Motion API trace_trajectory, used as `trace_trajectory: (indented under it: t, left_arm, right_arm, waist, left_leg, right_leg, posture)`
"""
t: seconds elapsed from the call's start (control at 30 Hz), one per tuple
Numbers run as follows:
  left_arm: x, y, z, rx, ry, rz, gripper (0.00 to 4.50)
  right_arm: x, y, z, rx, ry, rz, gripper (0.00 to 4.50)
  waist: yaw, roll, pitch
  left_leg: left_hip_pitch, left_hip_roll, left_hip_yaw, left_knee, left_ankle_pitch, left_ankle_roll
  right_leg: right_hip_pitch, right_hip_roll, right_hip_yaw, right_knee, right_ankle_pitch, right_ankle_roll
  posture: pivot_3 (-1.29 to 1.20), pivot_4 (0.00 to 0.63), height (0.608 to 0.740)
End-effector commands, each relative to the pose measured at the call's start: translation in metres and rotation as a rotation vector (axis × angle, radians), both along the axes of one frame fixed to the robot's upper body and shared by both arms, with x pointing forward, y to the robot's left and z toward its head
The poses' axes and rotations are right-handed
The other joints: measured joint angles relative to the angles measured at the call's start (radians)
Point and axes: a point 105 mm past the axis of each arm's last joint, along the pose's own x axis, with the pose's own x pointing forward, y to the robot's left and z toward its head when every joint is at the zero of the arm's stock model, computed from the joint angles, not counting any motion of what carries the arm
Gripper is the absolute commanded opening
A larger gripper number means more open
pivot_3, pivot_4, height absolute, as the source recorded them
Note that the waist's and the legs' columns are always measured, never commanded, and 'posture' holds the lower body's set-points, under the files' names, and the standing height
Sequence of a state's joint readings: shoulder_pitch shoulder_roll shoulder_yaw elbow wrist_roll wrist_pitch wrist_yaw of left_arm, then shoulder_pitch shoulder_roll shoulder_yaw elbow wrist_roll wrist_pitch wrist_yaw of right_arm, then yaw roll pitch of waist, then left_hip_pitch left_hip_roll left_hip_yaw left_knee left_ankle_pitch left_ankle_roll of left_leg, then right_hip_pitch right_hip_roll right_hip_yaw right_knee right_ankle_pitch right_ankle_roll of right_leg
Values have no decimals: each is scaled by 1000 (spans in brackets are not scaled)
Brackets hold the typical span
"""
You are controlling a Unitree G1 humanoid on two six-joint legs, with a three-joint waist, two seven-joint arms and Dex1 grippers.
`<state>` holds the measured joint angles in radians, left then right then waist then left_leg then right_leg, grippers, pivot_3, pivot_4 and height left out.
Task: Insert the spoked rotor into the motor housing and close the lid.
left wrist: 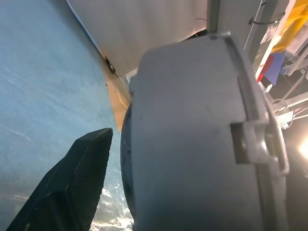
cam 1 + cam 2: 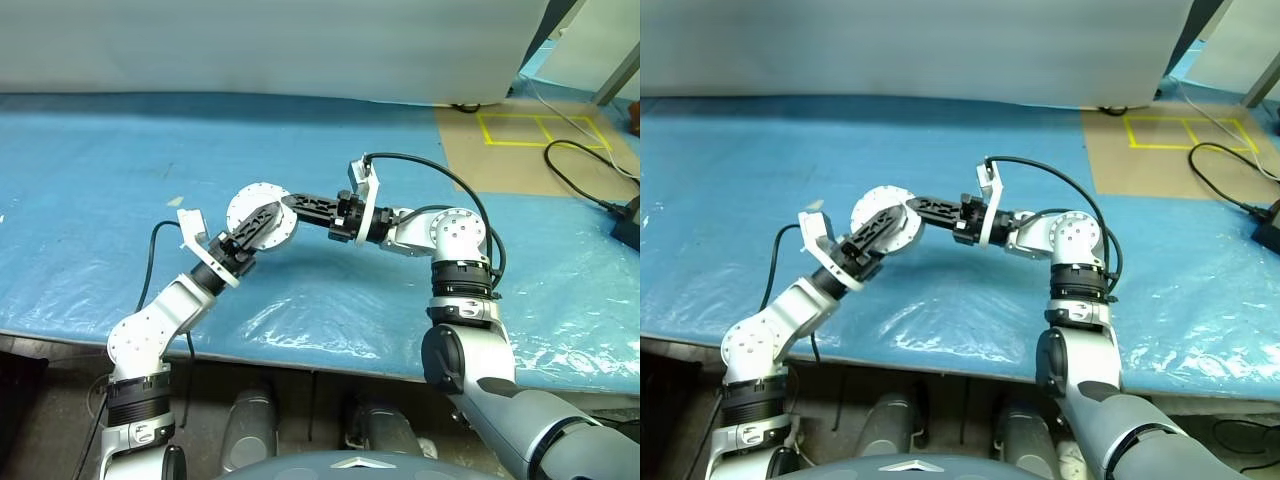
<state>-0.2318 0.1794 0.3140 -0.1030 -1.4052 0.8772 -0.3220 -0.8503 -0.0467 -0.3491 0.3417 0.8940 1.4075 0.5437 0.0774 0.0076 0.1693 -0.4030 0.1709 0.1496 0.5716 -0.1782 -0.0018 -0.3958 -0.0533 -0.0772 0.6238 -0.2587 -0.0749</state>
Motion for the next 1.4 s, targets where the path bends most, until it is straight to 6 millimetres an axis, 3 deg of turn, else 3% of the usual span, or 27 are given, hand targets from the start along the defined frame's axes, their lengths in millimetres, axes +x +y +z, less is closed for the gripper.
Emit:
trace_trajectory:
  t: [0.03,0.13,0.23,0.3,0.67,0.77,0.8,0.97,1.2,1.4]
  left_arm:
    - [3,8,2,19,-11,31,4447]
    - [3,7,6,7,-32,20,3869]
    - [6,5,2,35,-16,20,2946]
    - [6,4,2,33,-18,13,2693]
    - [3,-1,-1,58,-18,-18,2676]
    - [5,1,-1,60,-18,-9,2676]
    - [5,2,-1,61,-18,-6,2676]
    - [10,6,-2,71,-15,22,2676]
    - [17,15,1,84,-22,62,2676]
    - [19,38,29,51,-106,147,2676]
  right_arm:
    - [-6,4,27,90,-83,39,1235]
    - [-5,5,27,92,-82,38,1235]
    - [-5,5,27,95,-80,38,1235]
    - [-5,5,27,97,-79,37,1235]
    - [-8,6,27,90,-97,39,1235]
    - [0,5,26,75,-131,-28,1235]
    - [2,5,26,81,-128,-41,1921]
    - [-2,6,26,128,-58,11,3363]
    - [4,3,23,110,-34,-16,3363]
    - [9,-4,13,82,-14,-61,3363]
  waist:
    - [0,0,0]
    - [1,0,0]
    - [1,0,0]
    - [1,0,0]
    - [0,0,0]
    - [0,0,0]
    - [0,0,0]
    - [0,0,0]
    - [0,0,0]
    - [-1,0,0]
  left_leg:
    - [0,0,0,0,0,0]
    - [0,0,0,0,0,0]
    - [0,0,0,0,0,0]
    - [0,0,0,0,0,0]
    - [0,0,0,0,0,0]
    - [0,0,0,1,0,0]
    - [0,0,0,1,0,0]
    - [0,0,0,1,0,0]
    - [0,0,0,1,0,0]
    - [0,0,0,1,0,0]
  right_leg:
    - [0,0,0,0,0,0]
    - [0,0,0,0,0,0]
    - [0,0,0,0,0,0]
    - [0,0,0,0,0,0]
    - [0,0,0,0,0,0]
    - [0,0,0,0,0,0]
    - [0,0,0,0,0,0]
    - [1,0,0,0,0,0]
    - [1,0,0,0,1,0]
    - [0,0,0,0,1,0]
  posture:
    - [0,150,740]
    - [0,150,740]
    - [0,150,740]
    - [0,150,740]
    - [0,150,740]
    - [0,150,740]
    - [0,150,740]
    - [0,150,740]
    - [0,150,740]
    - [0,150,740]
